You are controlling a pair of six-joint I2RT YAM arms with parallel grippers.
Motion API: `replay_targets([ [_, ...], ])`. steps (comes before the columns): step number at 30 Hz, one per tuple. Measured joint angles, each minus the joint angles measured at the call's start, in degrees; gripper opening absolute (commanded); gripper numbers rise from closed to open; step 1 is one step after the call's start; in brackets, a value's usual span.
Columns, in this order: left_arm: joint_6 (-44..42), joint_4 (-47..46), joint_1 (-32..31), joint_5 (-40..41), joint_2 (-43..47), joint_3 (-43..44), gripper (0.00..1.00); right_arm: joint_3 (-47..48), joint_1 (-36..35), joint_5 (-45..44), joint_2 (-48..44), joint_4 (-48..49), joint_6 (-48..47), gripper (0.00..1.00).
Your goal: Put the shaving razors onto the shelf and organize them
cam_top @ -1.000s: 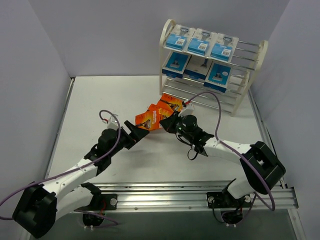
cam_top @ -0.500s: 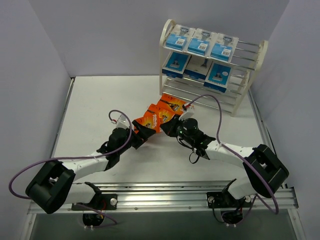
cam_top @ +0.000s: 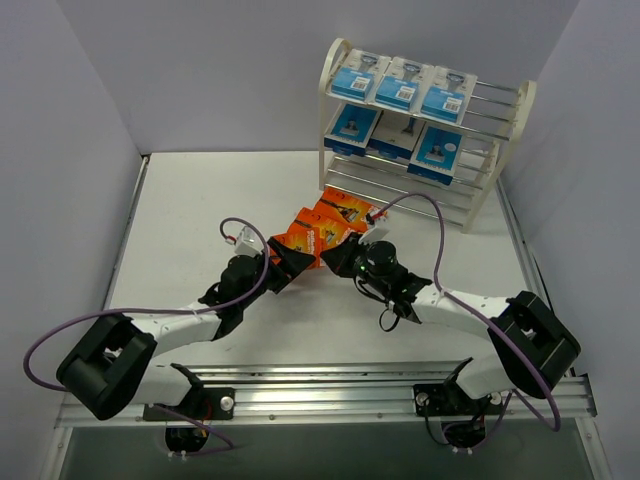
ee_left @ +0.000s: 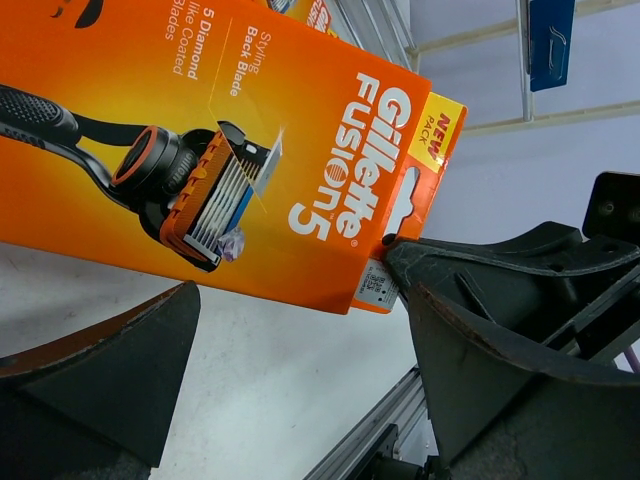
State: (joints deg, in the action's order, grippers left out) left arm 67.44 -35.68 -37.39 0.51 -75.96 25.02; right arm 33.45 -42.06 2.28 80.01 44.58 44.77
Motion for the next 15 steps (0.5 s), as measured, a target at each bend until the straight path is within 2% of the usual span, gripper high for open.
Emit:
replay_targets([
  [8, -0.2, -1.0, -0.4, 1.0, -0.8, 0.0, 0.94, -0.5, -0.4, -0.7, 0.0, 0.8, 0.2, 0.0],
  [15, -2.1, 3.2, -0.4, 3.0, 1.9, 0.2, 0.94, -2.0, -2.3, -0.3, 0.0, 2.0, 0.9, 0.0],
])
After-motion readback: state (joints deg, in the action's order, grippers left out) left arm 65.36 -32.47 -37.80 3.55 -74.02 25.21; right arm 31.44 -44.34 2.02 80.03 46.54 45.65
